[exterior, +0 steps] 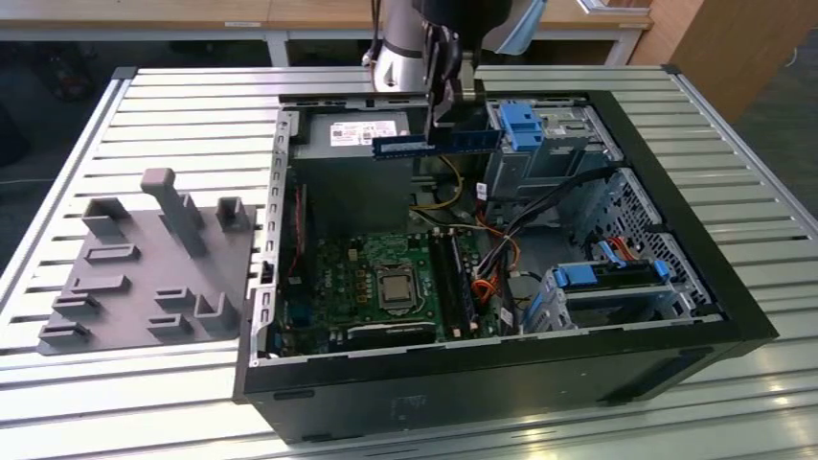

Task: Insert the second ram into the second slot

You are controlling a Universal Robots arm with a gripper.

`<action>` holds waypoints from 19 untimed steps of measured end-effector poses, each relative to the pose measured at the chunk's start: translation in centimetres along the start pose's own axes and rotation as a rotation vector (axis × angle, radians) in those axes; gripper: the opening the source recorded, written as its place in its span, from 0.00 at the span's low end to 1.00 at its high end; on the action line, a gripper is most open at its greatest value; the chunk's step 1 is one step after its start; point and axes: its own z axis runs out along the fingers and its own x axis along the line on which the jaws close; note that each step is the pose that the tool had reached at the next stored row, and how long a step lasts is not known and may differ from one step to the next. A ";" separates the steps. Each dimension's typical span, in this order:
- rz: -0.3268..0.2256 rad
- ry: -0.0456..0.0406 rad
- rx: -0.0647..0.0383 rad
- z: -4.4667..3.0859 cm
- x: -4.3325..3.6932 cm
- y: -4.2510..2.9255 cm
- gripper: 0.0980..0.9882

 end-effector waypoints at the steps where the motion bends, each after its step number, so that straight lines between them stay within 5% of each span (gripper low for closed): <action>1: 0.000 0.0001 0.000 0.00 0.03 0.00 0.02; 19: 0.000 0.0008 0.000 -0.01 0.75 0.02 0.02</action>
